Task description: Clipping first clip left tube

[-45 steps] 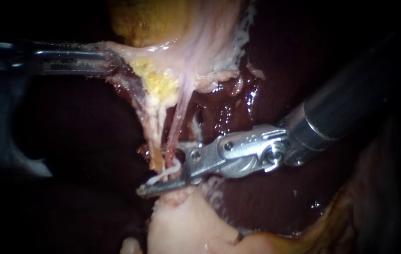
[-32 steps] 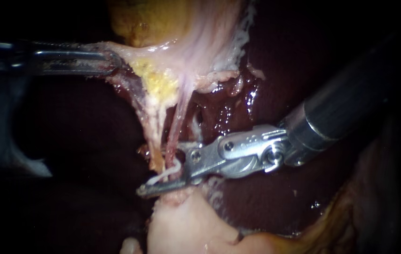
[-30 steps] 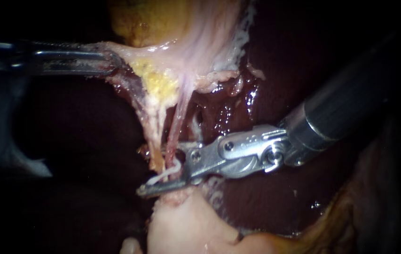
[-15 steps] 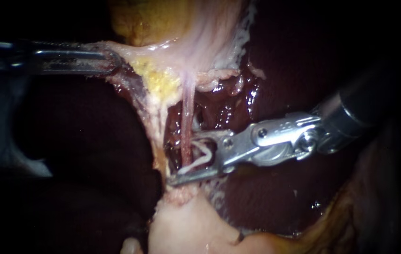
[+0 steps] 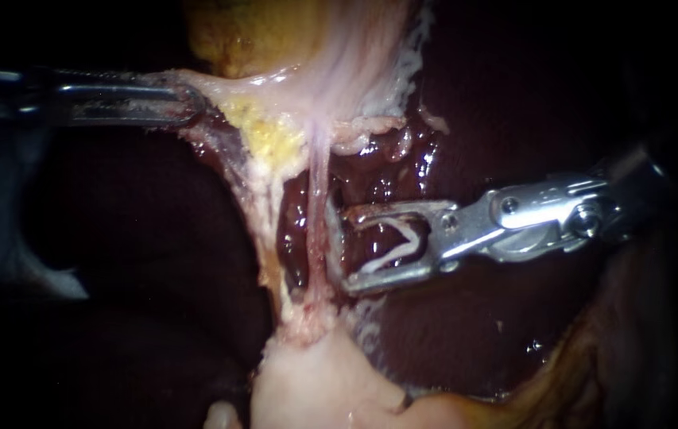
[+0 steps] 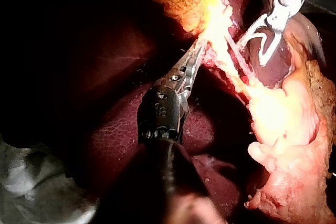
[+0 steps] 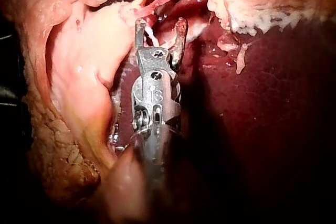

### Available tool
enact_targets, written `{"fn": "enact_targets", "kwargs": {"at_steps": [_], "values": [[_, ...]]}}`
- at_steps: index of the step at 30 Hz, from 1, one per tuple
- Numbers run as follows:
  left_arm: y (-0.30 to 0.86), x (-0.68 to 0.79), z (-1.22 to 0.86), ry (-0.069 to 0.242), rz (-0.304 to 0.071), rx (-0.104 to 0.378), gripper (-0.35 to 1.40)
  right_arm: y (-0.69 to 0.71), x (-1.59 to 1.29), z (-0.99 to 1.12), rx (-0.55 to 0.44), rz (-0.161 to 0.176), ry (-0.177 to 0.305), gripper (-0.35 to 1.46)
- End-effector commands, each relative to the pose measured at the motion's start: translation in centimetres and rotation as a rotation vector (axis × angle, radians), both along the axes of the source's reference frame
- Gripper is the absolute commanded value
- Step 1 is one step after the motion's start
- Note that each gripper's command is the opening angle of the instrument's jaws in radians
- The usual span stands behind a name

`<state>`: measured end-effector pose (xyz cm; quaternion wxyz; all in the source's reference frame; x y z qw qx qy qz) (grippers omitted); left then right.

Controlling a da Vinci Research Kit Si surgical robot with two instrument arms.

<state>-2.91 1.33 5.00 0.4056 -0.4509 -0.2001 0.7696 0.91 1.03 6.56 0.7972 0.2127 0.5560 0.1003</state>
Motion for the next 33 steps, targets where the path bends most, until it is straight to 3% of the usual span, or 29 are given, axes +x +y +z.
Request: {"fn": "enact_targets", "kwargs": {"at_steps": [1,11,27,33], "values": [[0.00,0.00,0.00,0.000,0.000,0.000,-0.35,0.01,-0.02,-0.01,0.002,0.000,0.000,0.50],[0.00,0.01,0.00,0.000,0.001,0.000,-0.35,-0.05,-0.08,-0.20,0.006,0.001,0.000,0.50],[-0.01,0.01,0.00,-0.001,-0.002,0.005,-0.35,-0.35,0.35,-0.51,0.023,-0.030,0.022,0.50],[-0.01,0.01,-0.01,-0.001,-0.002,0.005,-0.35,-0.35,0.52,-0.47,0.027,-0.035,0.025,0.50]]}}
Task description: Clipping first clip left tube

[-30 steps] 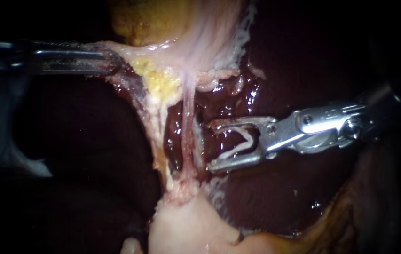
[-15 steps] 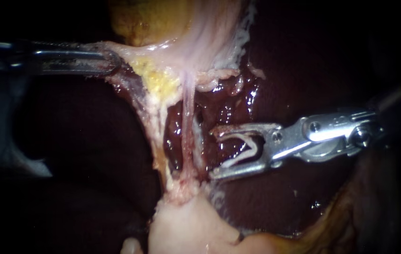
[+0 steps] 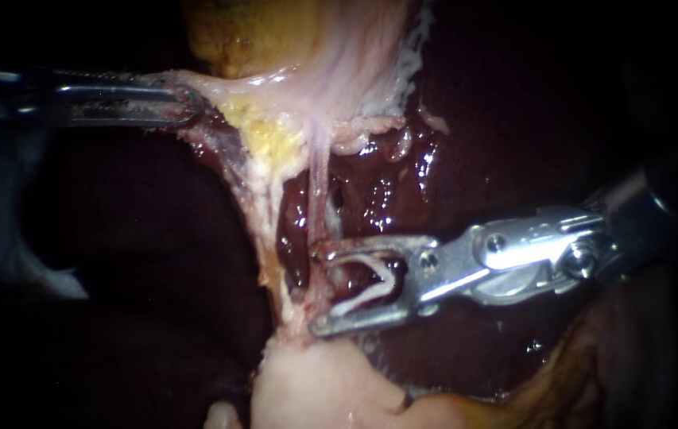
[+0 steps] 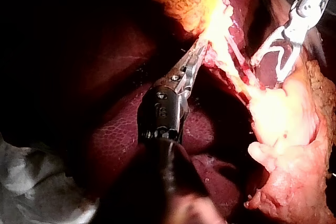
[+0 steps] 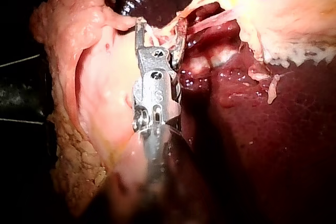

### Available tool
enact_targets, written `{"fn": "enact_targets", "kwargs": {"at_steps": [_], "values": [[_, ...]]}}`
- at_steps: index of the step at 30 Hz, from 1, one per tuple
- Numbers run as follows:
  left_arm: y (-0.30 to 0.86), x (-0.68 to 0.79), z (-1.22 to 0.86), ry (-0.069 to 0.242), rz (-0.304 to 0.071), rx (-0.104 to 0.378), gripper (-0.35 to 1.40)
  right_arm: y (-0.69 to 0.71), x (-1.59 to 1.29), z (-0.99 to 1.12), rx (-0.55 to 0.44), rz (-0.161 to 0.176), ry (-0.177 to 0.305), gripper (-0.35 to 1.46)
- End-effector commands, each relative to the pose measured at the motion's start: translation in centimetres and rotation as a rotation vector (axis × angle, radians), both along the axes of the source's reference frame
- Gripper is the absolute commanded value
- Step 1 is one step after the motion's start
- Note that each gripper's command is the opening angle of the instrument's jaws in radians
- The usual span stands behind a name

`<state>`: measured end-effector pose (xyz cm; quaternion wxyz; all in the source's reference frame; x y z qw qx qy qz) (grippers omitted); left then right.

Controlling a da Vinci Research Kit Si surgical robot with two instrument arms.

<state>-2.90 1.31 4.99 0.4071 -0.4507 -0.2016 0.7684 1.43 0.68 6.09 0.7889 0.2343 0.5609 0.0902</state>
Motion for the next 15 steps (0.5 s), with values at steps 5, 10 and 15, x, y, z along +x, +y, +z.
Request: {"fn": "enact_targets", "kwargs": {"at_steps": [5,10,15], "values": [[-0.01,0.00,-0.01,0.001,-0.001,0.001,-0.35,0.03,0.11,0.16,0.000,-0.005,0.001,0.50],[0.00,0.00,-0.01,0.001,-0.001,0.001,-0.35,0.04,0.14,0.34,-0.005,-0.007,0.001,0.50],[-0.01,0.00,-0.01,0.001,-0.001,0.001,-0.35,0.07,0.14,0.47,-0.003,-0.007,-0.001,0.50]]}}
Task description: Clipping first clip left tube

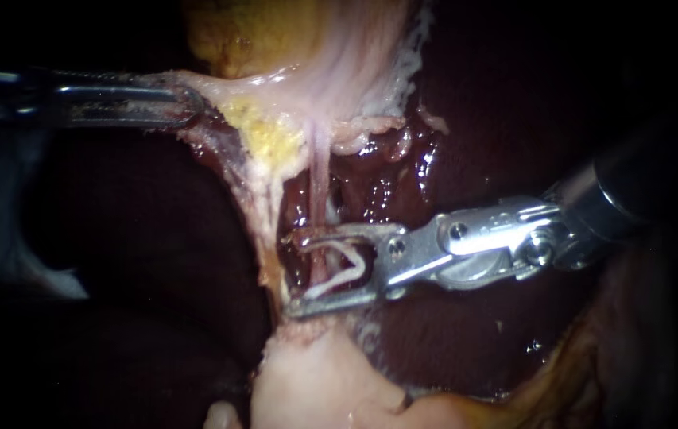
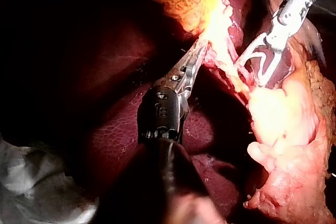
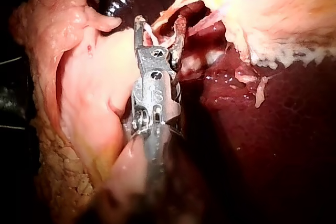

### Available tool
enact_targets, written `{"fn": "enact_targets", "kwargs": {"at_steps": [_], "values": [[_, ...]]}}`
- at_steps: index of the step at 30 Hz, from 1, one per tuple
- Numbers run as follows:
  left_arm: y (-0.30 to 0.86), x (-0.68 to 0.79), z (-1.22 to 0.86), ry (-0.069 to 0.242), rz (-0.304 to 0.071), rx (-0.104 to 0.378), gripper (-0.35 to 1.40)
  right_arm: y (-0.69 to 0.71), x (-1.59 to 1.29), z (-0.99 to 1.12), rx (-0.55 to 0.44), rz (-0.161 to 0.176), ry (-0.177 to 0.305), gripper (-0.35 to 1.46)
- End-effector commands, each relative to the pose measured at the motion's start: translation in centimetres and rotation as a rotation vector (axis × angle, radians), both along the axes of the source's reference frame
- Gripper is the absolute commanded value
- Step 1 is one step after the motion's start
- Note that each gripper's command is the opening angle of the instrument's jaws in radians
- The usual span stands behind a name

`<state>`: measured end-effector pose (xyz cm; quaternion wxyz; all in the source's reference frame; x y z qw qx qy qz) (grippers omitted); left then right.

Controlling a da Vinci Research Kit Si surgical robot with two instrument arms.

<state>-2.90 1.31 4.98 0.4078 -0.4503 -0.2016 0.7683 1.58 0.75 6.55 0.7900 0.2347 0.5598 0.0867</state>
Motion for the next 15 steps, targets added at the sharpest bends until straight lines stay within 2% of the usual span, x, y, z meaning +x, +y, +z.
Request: {"fn": "enact_targets", "kwargs": {"at_steps": [1,7,15], "values": [[0.00,0.00,0.00,0.000,0.000,0.000,-0.35,0.01,0.00,0.02,0.000,0.000,0.000,0.50],[0.00,0.00,0.00,0.000,0.000,0.000,-0.35,0.07,0.04,0.14,0.003,0.003,-0.003,0.50],[0.00,0.00,0.00,0.000,0.000,0.000,-0.35,0.07,0.10,0.26,0.011,-0.010,0.003,0.50]]}}
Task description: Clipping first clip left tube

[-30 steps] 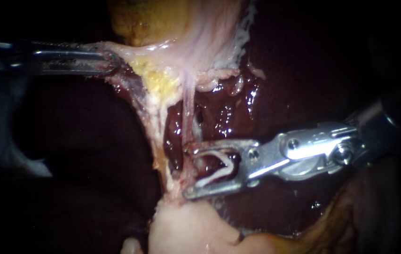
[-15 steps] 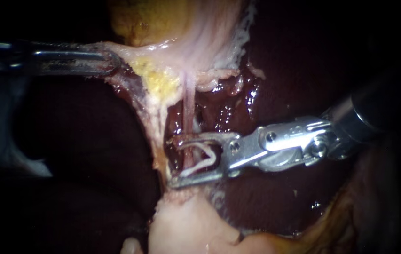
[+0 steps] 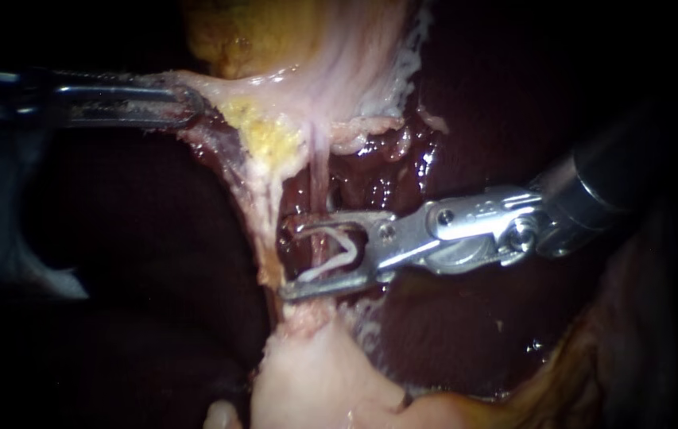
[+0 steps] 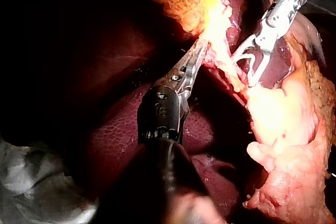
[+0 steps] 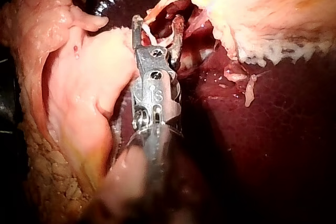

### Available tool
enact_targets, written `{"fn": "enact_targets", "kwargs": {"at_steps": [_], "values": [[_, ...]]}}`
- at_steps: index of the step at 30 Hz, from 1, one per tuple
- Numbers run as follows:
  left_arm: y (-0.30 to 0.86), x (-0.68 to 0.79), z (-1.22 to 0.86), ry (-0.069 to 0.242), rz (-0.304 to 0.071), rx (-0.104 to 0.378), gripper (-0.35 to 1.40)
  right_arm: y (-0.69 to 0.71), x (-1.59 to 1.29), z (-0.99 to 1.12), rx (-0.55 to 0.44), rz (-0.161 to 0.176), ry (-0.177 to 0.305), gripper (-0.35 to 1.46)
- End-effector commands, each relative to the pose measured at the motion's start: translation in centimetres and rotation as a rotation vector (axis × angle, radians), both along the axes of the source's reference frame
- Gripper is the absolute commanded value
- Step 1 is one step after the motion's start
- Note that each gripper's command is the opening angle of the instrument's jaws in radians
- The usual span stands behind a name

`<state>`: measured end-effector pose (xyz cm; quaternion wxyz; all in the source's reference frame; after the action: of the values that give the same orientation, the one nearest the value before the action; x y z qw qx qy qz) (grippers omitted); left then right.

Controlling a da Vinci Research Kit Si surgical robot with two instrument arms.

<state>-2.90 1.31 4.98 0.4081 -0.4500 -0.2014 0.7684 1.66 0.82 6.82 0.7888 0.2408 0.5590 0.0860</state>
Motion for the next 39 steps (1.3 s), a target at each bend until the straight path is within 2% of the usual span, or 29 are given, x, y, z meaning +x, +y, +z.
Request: {"fn": "enact_targets", "kwargs": {"at_steps": [1,9,16,23,29,39], "values": [[0.00,0.00,0.00,0.000,0.000,0.000,-0.35,0.00,0.03,0.00,0.002,-0.003,0.003,0.50],[0.00,0.00,0.00,0.000,0.000,0.000,-0.35,-0.10,0.20,0.08,0.028,-0.039,0.036,0.50],[0.00,0.00,0.00,0.000,0.000,0.000,-0.35,-0.16,0.32,0.06,0.050,-0.060,0.069,0.50],[0.00,0.00,0.00,0.000,0.000,0.000,-0.35,-0.24,0.50,0.14,0.058,-0.052,0.060,0.50],[0.00,0.00,0.00,0.000,0.000,0.000,-0.35,-0.33,0.64,0.20,0.069,-0.058,0.058,0.50],[0.00,0.00,0.00,0.000,0.000,0.000,-0.35,-0.43,0.71,0.13,0.095,-0.071,0.080,0.49]]}}
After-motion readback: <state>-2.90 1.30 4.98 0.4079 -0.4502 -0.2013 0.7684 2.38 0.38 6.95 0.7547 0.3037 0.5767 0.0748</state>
